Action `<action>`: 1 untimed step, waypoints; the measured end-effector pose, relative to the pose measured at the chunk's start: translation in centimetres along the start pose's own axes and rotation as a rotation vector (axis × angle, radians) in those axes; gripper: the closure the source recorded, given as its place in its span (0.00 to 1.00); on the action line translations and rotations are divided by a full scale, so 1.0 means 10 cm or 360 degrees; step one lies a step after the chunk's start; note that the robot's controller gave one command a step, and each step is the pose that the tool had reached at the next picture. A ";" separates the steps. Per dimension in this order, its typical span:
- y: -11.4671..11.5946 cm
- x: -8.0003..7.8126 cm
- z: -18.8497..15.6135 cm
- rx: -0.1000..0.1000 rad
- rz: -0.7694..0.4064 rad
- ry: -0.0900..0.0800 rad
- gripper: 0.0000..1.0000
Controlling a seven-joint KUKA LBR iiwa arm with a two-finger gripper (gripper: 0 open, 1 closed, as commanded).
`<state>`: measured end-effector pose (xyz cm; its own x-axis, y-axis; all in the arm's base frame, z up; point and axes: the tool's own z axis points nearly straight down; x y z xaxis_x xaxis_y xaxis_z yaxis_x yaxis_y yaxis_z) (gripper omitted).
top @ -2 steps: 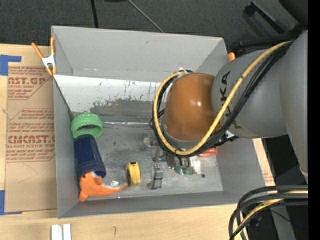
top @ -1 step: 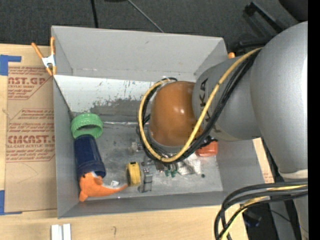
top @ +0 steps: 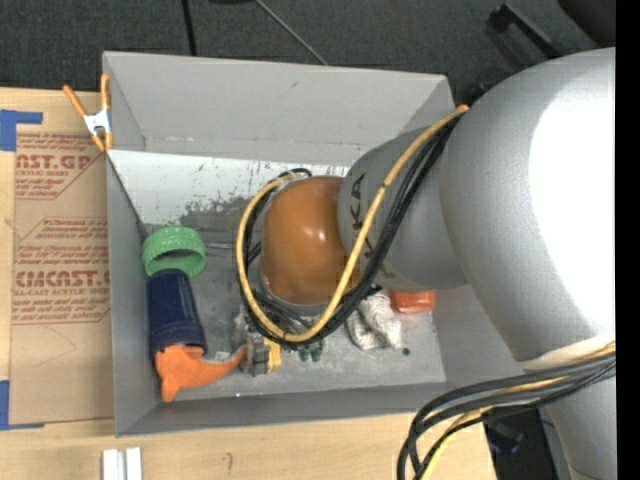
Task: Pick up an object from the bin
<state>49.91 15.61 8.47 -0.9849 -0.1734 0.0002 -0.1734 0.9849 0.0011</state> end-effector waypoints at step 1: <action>0.00 0.00 0.00 0.0000 0.0000 0.0000 1.00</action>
Offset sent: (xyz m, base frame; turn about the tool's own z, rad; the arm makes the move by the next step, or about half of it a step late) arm -0.0097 0.0051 -0.0147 -0.0018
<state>49.91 15.61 8.47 -0.9848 -0.1735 0.0002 -0.1735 0.9848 0.0012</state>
